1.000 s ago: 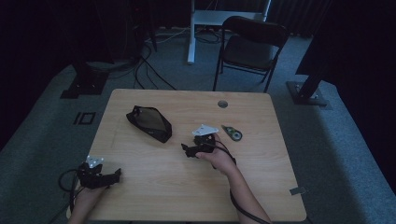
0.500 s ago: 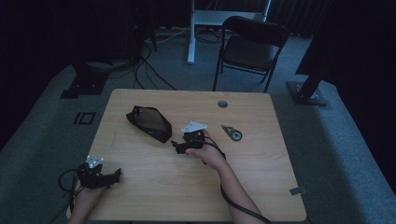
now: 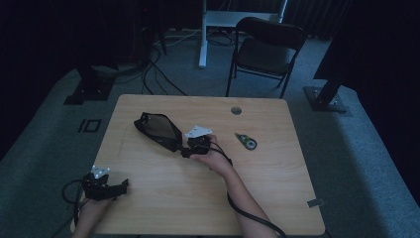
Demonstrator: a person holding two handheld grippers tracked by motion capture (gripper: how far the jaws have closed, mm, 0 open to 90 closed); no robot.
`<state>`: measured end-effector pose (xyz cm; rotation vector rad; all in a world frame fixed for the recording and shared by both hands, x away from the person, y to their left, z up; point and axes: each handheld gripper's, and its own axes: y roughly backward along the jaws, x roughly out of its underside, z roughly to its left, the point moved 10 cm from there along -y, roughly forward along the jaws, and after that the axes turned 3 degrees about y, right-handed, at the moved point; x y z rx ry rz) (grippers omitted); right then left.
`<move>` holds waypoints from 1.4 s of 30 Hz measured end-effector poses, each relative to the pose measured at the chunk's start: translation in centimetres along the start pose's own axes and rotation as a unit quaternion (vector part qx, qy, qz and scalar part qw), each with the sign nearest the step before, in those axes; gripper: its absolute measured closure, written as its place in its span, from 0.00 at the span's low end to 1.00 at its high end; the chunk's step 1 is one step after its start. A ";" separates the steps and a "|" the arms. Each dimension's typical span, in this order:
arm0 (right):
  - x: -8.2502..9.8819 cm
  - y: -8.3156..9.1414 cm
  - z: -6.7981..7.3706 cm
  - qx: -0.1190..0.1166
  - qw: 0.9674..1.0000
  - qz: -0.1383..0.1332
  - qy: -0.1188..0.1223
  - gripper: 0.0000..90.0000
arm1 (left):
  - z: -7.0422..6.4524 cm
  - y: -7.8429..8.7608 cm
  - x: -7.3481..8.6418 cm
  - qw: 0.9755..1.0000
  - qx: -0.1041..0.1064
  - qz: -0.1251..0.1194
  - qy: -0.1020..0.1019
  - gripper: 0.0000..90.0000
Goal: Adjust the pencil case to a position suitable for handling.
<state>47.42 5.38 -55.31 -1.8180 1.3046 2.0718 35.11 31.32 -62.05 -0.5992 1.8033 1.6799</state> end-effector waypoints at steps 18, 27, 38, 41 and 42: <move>-0.7 -2.5 -0.4 -0.002 1.000 0.013 -0.005 0.71 | 0.0 0.0 0.1 1.000 0.001 0.001 -0.001 0.01; -0.6 -2.3 -0.5 0.005 1.000 0.012 -0.014 0.80 | 0.0 0.0 0.0 1.000 0.001 0.001 -0.001 0.01; 0.1 -1.3 -0.7 0.007 1.000 0.004 -0.020 0.80 | 0.0 0.0 0.0 1.000 0.001 0.001 -0.001 0.01; 0.1 -1.0 -0.8 0.008 0.999 0.003 -0.033 0.80 | 0.0 0.0 0.0 1.000 0.001 0.001 -0.001 0.01; 0.2 -1.0 -0.9 0.008 0.999 0.004 -0.040 0.80 | 0.0 0.0 0.0 1.000 0.001 0.001 -0.001 0.01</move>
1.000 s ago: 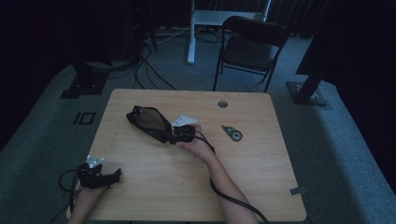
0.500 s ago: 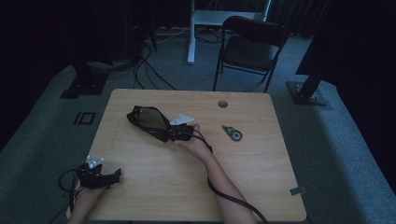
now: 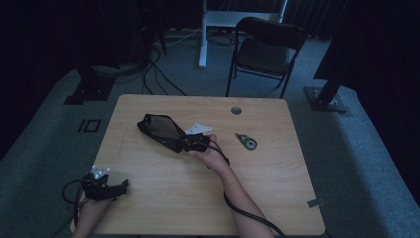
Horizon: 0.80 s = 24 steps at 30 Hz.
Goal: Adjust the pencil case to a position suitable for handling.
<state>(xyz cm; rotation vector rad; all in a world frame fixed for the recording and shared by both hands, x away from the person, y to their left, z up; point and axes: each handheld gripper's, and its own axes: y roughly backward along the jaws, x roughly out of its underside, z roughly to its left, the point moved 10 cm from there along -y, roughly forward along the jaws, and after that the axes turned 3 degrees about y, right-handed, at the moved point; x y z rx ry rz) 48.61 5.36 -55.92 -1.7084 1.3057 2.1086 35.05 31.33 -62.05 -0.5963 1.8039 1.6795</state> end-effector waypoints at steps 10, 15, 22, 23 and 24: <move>0.5 1.2 -0.2 0.002 1.000 0.001 0.009 0.80 | 0.0 0.0 0.0 1.000 0.000 0.000 0.000 0.01; 0.9 1.8 -0.1 -0.002 1.000 0.001 0.010 0.80 | 0.0 0.0 0.0 1.000 0.000 0.000 0.000 0.01; 1.7 2.8 -0.5 -0.001 1.000 0.000 0.003 0.80 | 0.0 0.0 0.0 1.000 0.000 0.000 0.000 0.01; 1.8 2.9 -0.6 0.000 1.000 0.000 0.006 0.80 | 0.0 0.0 0.0 1.000 0.000 0.000 0.000 0.01; 1.9 3.1 -0.7 0.002 1.000 -0.001 0.001 0.80 | 0.0 0.0 0.0 1.000 0.000 0.000 0.000 0.01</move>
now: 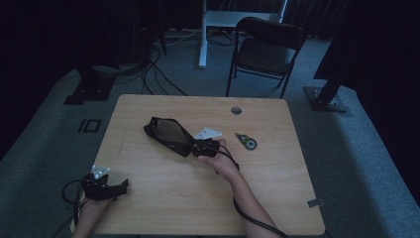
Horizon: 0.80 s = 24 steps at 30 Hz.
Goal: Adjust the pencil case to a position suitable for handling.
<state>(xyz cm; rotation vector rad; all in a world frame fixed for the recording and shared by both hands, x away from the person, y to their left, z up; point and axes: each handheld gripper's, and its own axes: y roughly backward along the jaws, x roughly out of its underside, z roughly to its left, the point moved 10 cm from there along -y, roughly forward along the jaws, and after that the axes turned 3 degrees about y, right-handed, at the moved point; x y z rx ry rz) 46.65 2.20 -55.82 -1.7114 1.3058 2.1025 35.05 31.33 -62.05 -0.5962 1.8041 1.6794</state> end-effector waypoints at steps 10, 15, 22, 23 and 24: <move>1.4 2.2 -1.0 0.009 1.000 -0.002 -0.010 0.80 | 0.0 0.0 0.0 1.000 0.000 0.000 0.000 0.01; 2.4 3.6 -1.6 0.017 1.000 -0.005 -0.014 0.80 | 0.0 0.0 0.0 1.000 0.000 0.000 0.000 0.01; 3.9 5.6 -2.4 0.028 0.999 -0.010 -0.029 0.80 | 0.0 0.0 0.0 1.000 0.000 0.000 0.000 0.01; 4.0 5.9 -2.4 0.029 0.999 -0.010 -0.031 0.80 | 0.0 0.0 0.0 1.000 0.000 0.000 0.000 0.01; 4.0 5.9 -2.4 0.029 0.999 -0.010 -0.031 0.80 | 0.0 0.0 0.0 1.000 0.000 0.000 0.000 0.01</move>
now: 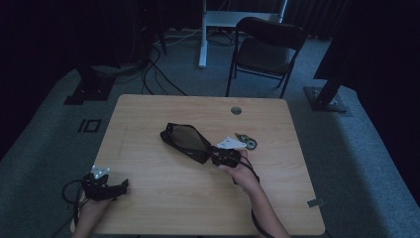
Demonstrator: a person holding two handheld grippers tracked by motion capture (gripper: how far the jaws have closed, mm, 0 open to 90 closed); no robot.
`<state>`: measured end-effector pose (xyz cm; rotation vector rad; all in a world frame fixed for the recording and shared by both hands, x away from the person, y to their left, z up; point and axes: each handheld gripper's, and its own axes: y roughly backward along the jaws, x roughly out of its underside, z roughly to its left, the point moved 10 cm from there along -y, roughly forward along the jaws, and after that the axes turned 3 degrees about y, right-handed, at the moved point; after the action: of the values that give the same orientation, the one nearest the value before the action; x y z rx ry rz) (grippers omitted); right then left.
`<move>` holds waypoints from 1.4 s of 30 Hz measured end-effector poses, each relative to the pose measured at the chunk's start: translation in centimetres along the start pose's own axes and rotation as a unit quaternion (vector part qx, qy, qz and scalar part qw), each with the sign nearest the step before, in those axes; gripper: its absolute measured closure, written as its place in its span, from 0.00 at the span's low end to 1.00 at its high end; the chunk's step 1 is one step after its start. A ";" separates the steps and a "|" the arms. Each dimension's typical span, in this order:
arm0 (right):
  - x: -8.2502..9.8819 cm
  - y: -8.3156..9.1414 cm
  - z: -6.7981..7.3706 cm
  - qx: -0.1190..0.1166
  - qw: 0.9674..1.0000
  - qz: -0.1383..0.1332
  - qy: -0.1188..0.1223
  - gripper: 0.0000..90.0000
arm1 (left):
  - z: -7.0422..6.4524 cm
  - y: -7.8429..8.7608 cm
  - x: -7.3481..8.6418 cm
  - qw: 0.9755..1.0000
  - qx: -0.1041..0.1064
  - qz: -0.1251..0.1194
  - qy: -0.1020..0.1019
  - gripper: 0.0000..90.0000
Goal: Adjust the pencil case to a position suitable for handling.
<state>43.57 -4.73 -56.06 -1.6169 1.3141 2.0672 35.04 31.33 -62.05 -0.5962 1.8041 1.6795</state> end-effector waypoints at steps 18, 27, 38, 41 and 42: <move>3.6 5.7 -1.7 0.029 0.999 -0.008 -0.029 0.80 | 0.0 0.0 0.0 1.000 0.000 0.000 -0.001 0.01; 5.6 8.7 -2.5 0.051 0.998 -0.008 -0.035 0.80 | 0.0 0.0 0.0 1.000 0.000 0.000 -0.001 0.01; 8.1 12.1 -2.4 0.076 0.996 -0.013 -0.053 0.80 | 0.0 0.0 0.0 1.000 0.000 0.000 -0.001 0.01; 8.3 12.8 -2.4 0.087 0.995 -0.013 -0.050 0.80 | 0.0 0.0 0.0 1.000 0.000 0.001 -0.001 0.01; 8.4 12.9 -2.3 0.089 0.995 -0.013 -0.052 0.80 | 0.0 0.0 0.0 1.000 0.000 0.000 -0.001 0.01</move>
<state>33.76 -16.87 -56.69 -1.4257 1.3902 1.9284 35.03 31.34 -62.05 -0.5937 1.8040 1.6795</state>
